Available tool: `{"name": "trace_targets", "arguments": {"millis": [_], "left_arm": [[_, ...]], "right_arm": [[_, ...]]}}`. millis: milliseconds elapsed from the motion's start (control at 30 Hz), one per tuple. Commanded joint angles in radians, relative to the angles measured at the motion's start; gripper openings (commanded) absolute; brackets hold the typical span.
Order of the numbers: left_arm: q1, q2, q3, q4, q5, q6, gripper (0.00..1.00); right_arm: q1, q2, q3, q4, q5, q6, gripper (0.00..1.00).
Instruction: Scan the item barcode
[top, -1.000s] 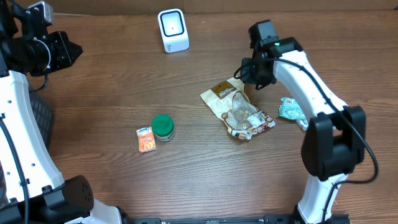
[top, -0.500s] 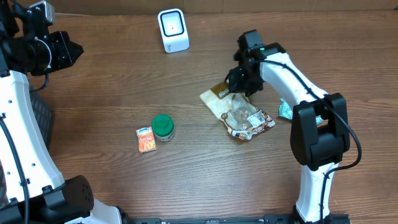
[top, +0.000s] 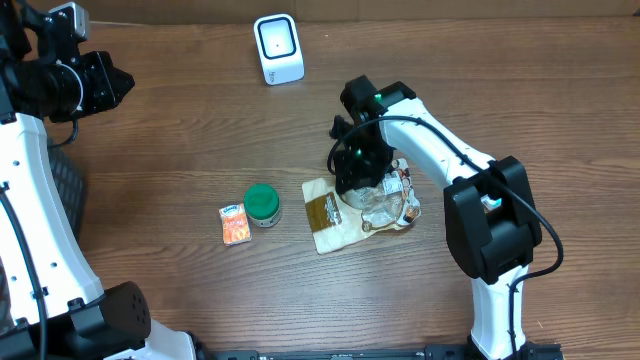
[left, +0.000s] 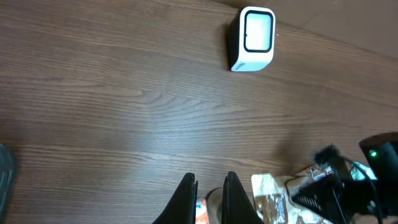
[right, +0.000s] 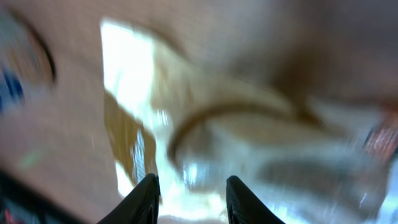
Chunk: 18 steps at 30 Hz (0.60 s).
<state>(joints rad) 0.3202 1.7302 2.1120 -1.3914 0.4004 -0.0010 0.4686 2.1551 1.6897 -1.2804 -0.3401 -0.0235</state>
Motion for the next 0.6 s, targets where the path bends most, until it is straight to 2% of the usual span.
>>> {"name": "trace_targets", "arguments": {"millis": [0,133,300,467,567], "left_arm": [[-0.007,0.003,0.004,0.000,0.008,0.024,0.04],[-0.007,0.003,0.004,0.000,0.008,0.024,0.04],[-0.008,0.003,0.004,-0.002,0.009,0.024,0.04],[-0.042,0.003,0.004,-0.020,0.012,0.024,0.04],[-0.108,0.004,0.002,-0.021,0.010,0.028,0.04]], "right_arm": [[0.012,0.003,0.005,-0.074,-0.010,-0.090,0.33],[-0.008,-0.018,0.015,-0.145,0.002,-0.082,0.28],[-0.081,-0.126,0.098,-0.181,-0.002,-0.016,0.28],[-0.195,-0.274,0.136,-0.224,0.060,0.171,0.31],[-0.252,-0.314,0.135,-0.283,0.146,0.287,0.34]]}}
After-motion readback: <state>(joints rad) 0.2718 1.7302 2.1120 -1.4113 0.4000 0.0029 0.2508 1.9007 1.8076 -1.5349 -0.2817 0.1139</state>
